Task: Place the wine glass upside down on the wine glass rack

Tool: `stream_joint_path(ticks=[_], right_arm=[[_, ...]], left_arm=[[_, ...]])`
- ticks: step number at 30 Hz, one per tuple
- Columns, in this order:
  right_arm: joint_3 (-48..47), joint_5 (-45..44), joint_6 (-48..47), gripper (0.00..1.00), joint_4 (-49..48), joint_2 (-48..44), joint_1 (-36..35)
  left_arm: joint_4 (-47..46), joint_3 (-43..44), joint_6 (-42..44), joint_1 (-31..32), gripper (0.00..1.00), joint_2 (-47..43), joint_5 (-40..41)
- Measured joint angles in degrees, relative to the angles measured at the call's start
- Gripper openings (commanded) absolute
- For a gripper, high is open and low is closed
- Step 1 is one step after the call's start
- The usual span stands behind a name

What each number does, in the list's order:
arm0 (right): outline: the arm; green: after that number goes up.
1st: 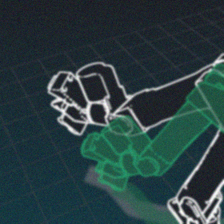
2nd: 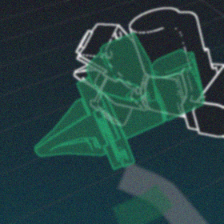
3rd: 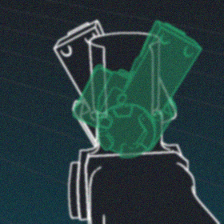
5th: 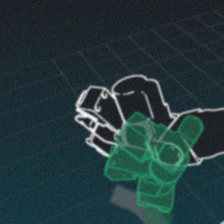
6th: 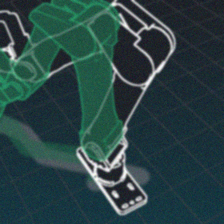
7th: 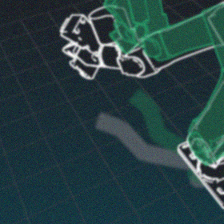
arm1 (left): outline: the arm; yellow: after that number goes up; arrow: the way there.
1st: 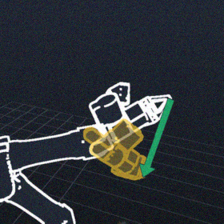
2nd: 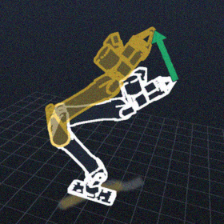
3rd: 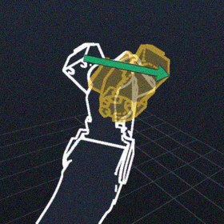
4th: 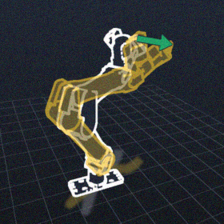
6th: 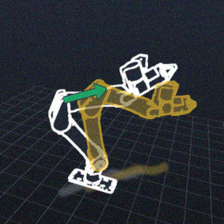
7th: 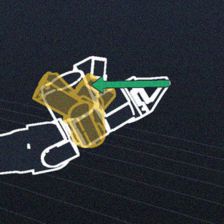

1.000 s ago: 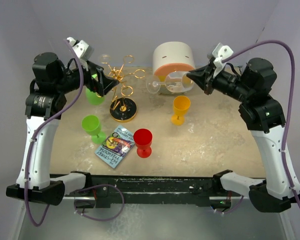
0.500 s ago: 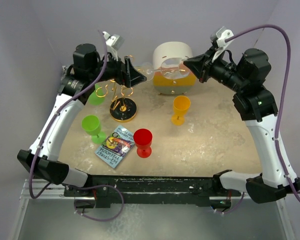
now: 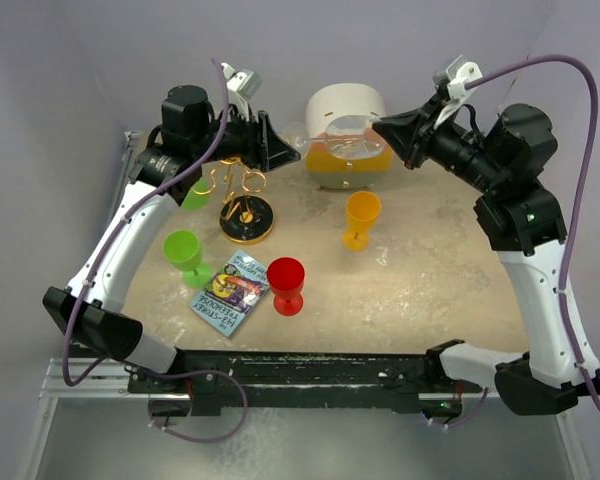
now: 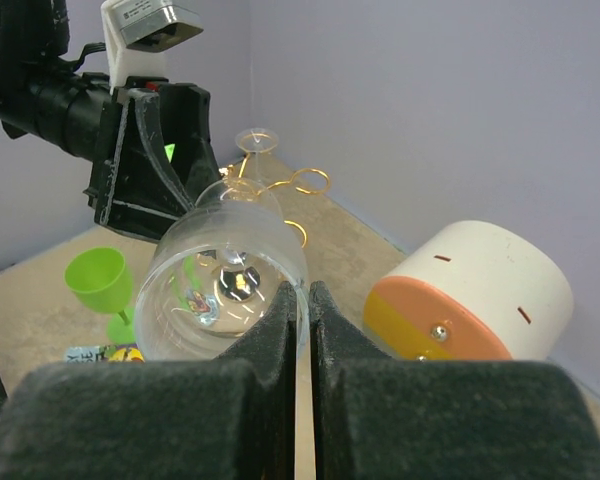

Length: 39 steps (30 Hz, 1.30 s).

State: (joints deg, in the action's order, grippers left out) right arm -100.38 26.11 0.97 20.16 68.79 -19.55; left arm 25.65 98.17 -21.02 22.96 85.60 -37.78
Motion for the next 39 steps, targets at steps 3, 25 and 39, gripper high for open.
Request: stream_joint_path(ticks=[3, 25, 39], right_arm=[[0.02, 0.02, 0.0, 0.0, -0.02, -0.37, 0.0], [2.8, 0.52, -0.28, 0.0, -0.39, -0.61, -0.02], [8.04, -0.09, -3.23, 0.74, -0.85, -6.21, 0.13]], left_arm=[[-0.79, 0.15, 0.0, 0.0, 0.52, 0.0, -0.15], [-2.67, 0.66, -2.01, -0.17, 0.0, 0.7, -1.38], [-0.02, 0.63, 0.66, -3.41, 0.0, -0.39, 1.22]])
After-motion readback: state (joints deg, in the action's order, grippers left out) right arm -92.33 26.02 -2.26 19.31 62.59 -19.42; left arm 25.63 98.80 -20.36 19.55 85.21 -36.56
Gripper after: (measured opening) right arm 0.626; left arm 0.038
